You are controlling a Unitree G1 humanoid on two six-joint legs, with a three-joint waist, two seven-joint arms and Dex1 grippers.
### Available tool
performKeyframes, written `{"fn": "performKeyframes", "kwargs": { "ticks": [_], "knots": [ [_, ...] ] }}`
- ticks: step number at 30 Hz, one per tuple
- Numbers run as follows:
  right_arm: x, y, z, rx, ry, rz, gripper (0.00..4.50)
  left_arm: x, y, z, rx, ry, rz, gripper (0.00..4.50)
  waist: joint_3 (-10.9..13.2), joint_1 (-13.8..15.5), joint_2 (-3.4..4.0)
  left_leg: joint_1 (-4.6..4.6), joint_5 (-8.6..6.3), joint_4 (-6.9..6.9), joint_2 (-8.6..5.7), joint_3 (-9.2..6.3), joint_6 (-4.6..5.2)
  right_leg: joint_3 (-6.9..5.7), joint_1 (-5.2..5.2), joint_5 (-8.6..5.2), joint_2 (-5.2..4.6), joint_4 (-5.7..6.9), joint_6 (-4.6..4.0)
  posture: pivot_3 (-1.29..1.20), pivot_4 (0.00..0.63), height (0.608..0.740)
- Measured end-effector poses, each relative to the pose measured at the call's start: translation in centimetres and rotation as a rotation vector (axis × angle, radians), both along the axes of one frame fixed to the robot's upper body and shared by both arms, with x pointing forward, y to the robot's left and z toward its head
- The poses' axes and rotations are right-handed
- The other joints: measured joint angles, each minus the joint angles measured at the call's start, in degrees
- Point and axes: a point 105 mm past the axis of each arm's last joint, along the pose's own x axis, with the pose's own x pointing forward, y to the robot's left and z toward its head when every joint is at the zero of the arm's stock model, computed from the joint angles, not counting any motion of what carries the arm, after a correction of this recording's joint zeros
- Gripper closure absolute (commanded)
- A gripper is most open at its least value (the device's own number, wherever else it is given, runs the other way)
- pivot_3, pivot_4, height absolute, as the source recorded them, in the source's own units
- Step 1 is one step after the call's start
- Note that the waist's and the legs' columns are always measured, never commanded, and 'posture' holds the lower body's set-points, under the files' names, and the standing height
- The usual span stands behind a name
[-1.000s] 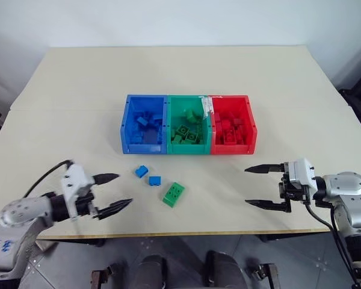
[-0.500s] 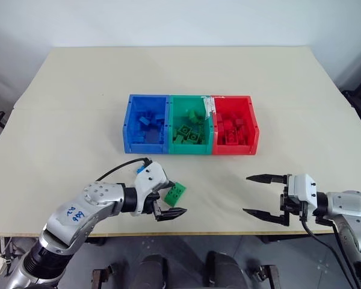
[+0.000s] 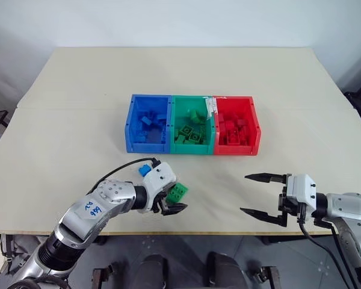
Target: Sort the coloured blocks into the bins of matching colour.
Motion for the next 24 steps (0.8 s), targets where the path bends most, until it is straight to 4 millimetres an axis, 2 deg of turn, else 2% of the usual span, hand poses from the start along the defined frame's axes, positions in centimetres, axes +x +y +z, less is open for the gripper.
{"fn": "performKeyframes", "kwargs": {
  "ticks": [4, 5, 8, 11, 14, 17, 19, 21, 24],
  "knots": [
    [0.1, 0.0, 0.1, 0.000, -0.007, 0.001, 0.00, 0.2, 0.3, 0.1, 0.006, -0.013, 0.011, 2.81, 0.00, -0.03, 0.00, -0.01, 0.00, 0.00, 0.00, 0.00, 0.00, -0.01, 0.00, 0.00, 0.00, -0.01, 0.00, 0.00, 0.150, 0.740],
    [0.1, 0.0, 0.1, 0.000, -0.008, 0.001, 0.00, 0.3, 0.3, 0.2, -0.001, -0.019, 0.007, 3.01, 0.00, -0.03, 0.00, -0.01, 0.00, 0.00, 0.00, 0.00, 0.00, -0.01, 0.00, 0.00, 0.00, -0.01, 0.00, 0.00, 0.150, 0.740],
    [-0.2, -0.1, -0.1, 0.010, 0.006, -0.001, 0.00, -0.1, 0.1, 0.2, -0.045, -0.019, -0.067, 3.01, 0.00, 0.13, 0.00, -0.06, 0.00, 0.00, 0.00, 0.06, 0.00, -0.08, -0.01, 0.00, 0.00, -0.02, 0.00, 0.00, 0.150, 0.740],
    [-0.7, 0.2, -0.1, 0.076, 0.019, -0.027, 0.00, 0.9, -0.1, 2.1, -0.149, -0.085, -0.125, 3.01, 0.00, 0.29, -0.01, -0.13, 0.00, 0.06, 0.00, 0.07, 0.00, -0.12, -0.02, 0.00, 0.00, -0.03, 0.00, 0.00, 0.150, 0.740],
    [-0.4, 0.3, 0.8, 0.161, -0.009, -0.091, 0.00, 3.3, -0.1, 5.4, -0.231, -0.201, -0.103, 3.01, 0.01, 0.37, -0.02, -0.13, 0.01, 0.18, -0.02, 0.06, 0.01, -0.12, 0.01, 0.01, -0.01, 0.05, 0.01, 0.00, 0.150, 0.740],
    [1.2, -0.5, 2.9, 0.335, -0.088, -0.248, 0.00, 6.4, -0.6, 9.1, -0.315, -0.330, -0.058, 3.01, 0.01, 0.56, -0.04, -0.17, 0.01, 0.31, -0.03, 0.07, 0.01, -0.11, 0.01, 0.02, -0.01, 0.13, 0.03, 0.00, 0.150, 0.740],
    [2.0, -1.3, 4.0, 0.410, -0.135, -0.338, 0.00, 8.2, -0.6, 10.6, -0.315, -0.427, -0.030, 3.01, 0.00, 0.55, -0.02, -0.15, 0.01, 0.29, -0.05, 0.10, 0.01, -0.09, -0.01, 0.02, -0.01, 0.14, 0.04, 0.00, 0.150, 0.740],
    [2.5, -2.0, 4.7, 0.443, -0.171, -0.401, 0.00, 10.0, -0.8, 11.2, -0.322, -0.474, 0.009, 3.01, 0.00, 0.57, -0.02, -0.18, 0.01, 0.28, -0.07, 0.11, 0.01, -0.11, -0.02, 0.02, 0.00, 0.12, 0.04, 0.00, 0.150, 0.740],
    [2.8, -2.4, 5.0, 0.455, -0.190, -0.439, 0.00, 11.5, -1.9, 10.8, -0.334, -0.474, 0.014, 3.01, 0.01, 0.70, -0.03, -0.22, 0.00, 0.27, -0.09, 0.12, 0.05, -0.13, -0.04, 0.02, 0.00, 0.10, 0.05, 0.00, 0.150, 0.740]
  ]
}}
